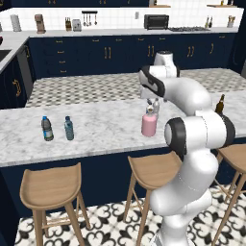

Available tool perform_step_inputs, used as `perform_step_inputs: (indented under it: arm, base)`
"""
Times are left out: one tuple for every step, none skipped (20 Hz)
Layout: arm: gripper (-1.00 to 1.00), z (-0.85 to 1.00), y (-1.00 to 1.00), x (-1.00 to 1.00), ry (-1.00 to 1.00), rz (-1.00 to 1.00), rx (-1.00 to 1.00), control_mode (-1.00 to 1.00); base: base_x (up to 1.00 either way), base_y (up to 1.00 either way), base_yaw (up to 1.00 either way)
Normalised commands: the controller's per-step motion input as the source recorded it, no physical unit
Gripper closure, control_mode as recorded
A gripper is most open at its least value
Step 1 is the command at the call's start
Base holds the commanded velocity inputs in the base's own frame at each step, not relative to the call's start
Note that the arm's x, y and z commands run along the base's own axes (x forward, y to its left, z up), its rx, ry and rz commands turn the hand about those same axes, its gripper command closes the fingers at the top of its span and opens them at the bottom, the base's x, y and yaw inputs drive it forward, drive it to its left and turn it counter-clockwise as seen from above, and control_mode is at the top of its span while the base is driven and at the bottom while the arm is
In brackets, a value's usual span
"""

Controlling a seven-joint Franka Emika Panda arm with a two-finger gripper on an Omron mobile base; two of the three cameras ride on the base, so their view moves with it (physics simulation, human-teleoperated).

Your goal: Move the plastic bottles in the middle to the plastics group, and the glass bottles in the middle to the glass group.

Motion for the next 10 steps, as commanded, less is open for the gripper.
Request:
perform_step_inputs:
  arm:
    - [-1.00, -0.64, -0.03, 0.07, -0.08, -0.10, 0.01, -1.00]
    - [-1.00, -0.63, 0.00, 0.19, -0.09, -0.10, 0.00, -1.00]
    - [-1.00, -0.51, 0.00, 0.26, -0.09, -0.09, 0.00, -1.00]
    - [-1.00, -0.33, 0.00, 0.26, -0.11, -0.08, 0.00, -1.00]
    - [-1.00, -0.24, 0.01, 0.30, -0.12, -0.07, 0.00, -1.00]
    - [-1.00, -0.20, 0.05, 0.32, -0.11, -0.07, 0.00, -1.00]
    - [-1.00, -0.11, 0.00, 0.37, -0.09, -0.06, 0.00, -1.00]
    - [-1.00, -0.13, 0.00, 0.39, -0.10, -0.03, 0.00, -1.00]
    - [-1.00, -0.06, 0.00, 0.34, -0.13, -0.02, 0.00, -1.00]
    - [-1.00, -0.04, 0.00, 0.23, -0.14, -0.02, 0.00, -1.00]
  base:
    - [0.00, 0.00, 0.00]
    - [0.00, 0.00, 0.00]
    - [0.00, 0.00, 0.00]
    - [0.00, 0.00, 0.00]
    - [0.00, 0.00, 0.00]
    - [0.00, 0.00, 0.00]
    - [0.00, 0.00, 0.00]
    - [0.00, 0.00, 0.00]
    - [0.00, 0.00, 0.00]
    - [0.00, 0.00, 0.00]
